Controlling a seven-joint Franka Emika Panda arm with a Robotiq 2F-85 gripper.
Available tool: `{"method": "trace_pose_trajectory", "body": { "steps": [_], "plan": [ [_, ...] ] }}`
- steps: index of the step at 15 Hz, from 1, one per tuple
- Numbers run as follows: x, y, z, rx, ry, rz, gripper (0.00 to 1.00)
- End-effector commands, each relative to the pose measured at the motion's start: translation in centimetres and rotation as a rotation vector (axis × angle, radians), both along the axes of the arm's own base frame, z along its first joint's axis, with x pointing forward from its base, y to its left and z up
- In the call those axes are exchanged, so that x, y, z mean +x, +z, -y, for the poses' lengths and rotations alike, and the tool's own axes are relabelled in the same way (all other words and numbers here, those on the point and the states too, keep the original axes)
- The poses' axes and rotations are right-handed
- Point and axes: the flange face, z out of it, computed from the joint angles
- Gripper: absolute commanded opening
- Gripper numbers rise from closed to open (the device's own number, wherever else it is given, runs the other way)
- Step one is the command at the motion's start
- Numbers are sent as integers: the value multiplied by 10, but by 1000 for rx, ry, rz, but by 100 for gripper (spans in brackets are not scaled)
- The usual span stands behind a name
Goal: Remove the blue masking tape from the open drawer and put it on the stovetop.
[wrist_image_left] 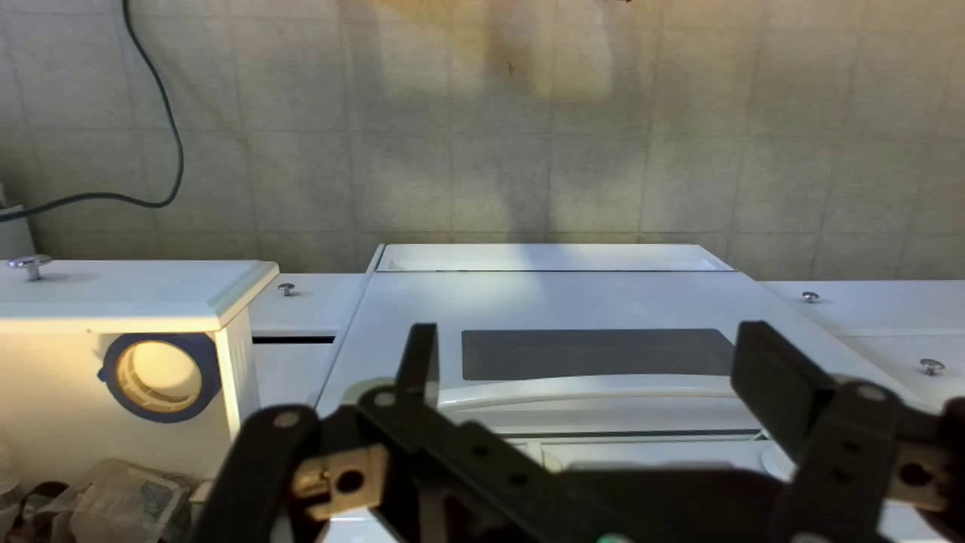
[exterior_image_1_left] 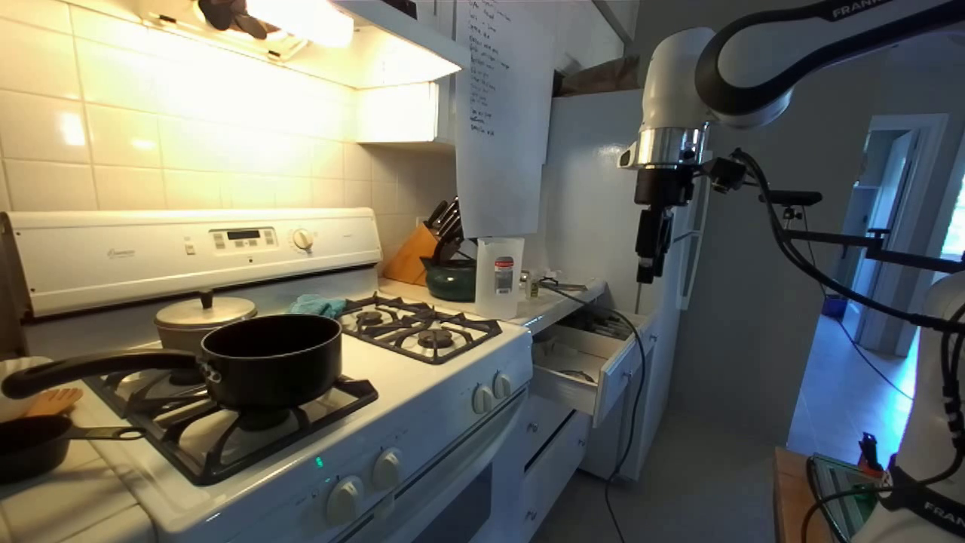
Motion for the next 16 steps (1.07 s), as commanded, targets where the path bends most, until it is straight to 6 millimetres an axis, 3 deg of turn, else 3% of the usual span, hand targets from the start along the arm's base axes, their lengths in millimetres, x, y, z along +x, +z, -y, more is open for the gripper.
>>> {"method": "trace_pose_trajectory", "body": {
  "steps": [1, 4, 7, 16],
  "plan": [
    [0, 2, 4, 15, -12, 2, 100],
    [7, 13, 36, 38, -48, 52, 100],
    [11, 24, 89, 48, -121, 129, 100],
    [17, 11, 248, 176, -141, 95, 100]
  ]
}}
